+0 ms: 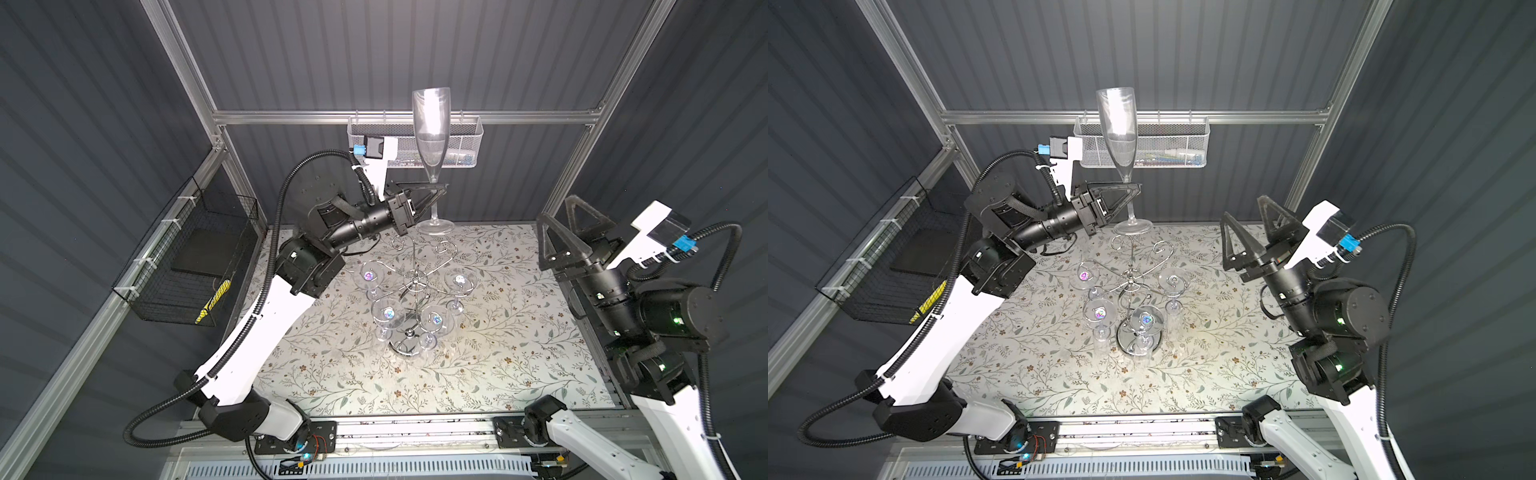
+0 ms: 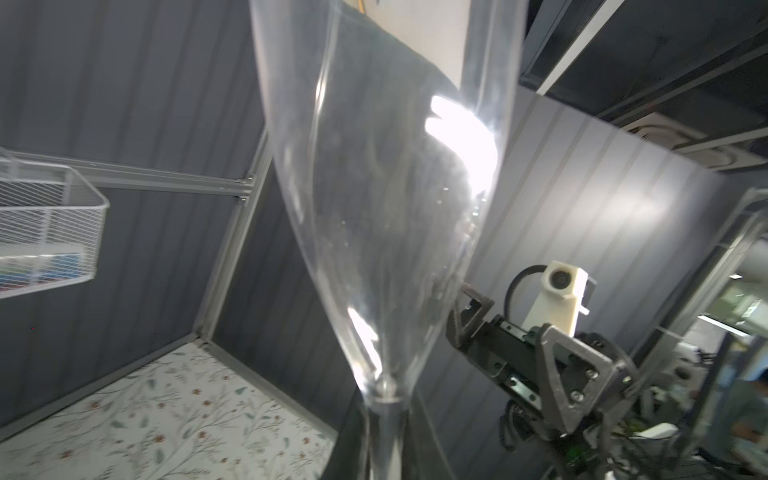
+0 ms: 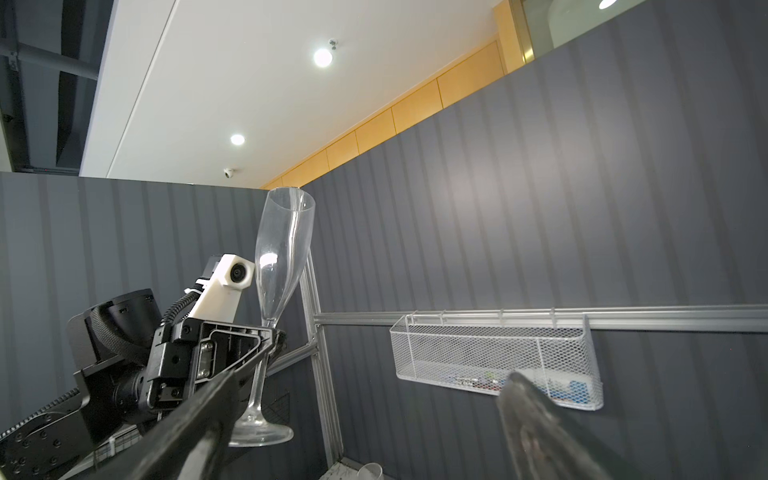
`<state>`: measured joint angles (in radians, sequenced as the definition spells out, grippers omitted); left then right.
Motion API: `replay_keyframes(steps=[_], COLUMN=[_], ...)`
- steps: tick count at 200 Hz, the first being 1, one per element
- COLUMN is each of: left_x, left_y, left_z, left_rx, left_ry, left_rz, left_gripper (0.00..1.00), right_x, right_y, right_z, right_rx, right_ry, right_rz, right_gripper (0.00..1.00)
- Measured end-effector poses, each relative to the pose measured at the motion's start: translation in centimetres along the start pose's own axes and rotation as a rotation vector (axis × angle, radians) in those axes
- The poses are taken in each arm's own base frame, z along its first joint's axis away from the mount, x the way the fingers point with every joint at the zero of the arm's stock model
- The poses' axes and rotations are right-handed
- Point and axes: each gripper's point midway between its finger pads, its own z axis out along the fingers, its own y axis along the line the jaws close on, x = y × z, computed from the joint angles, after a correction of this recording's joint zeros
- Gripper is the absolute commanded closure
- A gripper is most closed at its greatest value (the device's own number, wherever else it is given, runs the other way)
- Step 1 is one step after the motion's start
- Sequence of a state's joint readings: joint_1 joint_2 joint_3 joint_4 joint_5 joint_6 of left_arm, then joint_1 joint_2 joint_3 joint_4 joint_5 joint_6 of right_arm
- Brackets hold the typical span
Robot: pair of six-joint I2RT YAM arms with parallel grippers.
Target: Take the wine glass off the wine glass rack
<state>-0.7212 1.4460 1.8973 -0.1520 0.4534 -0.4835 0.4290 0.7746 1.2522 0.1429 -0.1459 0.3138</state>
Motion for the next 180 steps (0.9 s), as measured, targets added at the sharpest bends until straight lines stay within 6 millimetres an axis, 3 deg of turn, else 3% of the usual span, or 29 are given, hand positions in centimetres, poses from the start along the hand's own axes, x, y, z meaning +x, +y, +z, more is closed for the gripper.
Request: replay_keyframes(steps=[42,76,98,129,180], left_x=[3.2,5.7,6.8,7.6,7.8], left_y=[4.3,6.9,8.0,8.8,9.0], left_z=[-1.0,-1.6,-1.9,-2.2,-2.3], left_rx=[-0.212,-0.308,-0.341,-0.37,-0.379], left_ry=[0.129,0.228,0.269,0.299,0.305], left_rz=[0.211,0.309,0.348,0.378,0.392], left_gripper=[1.0,1.0,1.0,1.0,1.0], right_x=[2.0,6.7,8.6,10.0,10.5], right_y=[-0.8,-1.6,-1.8,-0.3,3.0], right_z=[3.9,5.1,6.6,8.0,9.3], right_rx=[0.029,0.006,-0.011,-0.089,-0.249], right_ry=[0.142,0.208,0.242,0.253,0.234], right_rz=[0.122,0.214,0.262,0.291,0.3], right_gripper=[0.01,0.01,0.01,0.01,0.01])
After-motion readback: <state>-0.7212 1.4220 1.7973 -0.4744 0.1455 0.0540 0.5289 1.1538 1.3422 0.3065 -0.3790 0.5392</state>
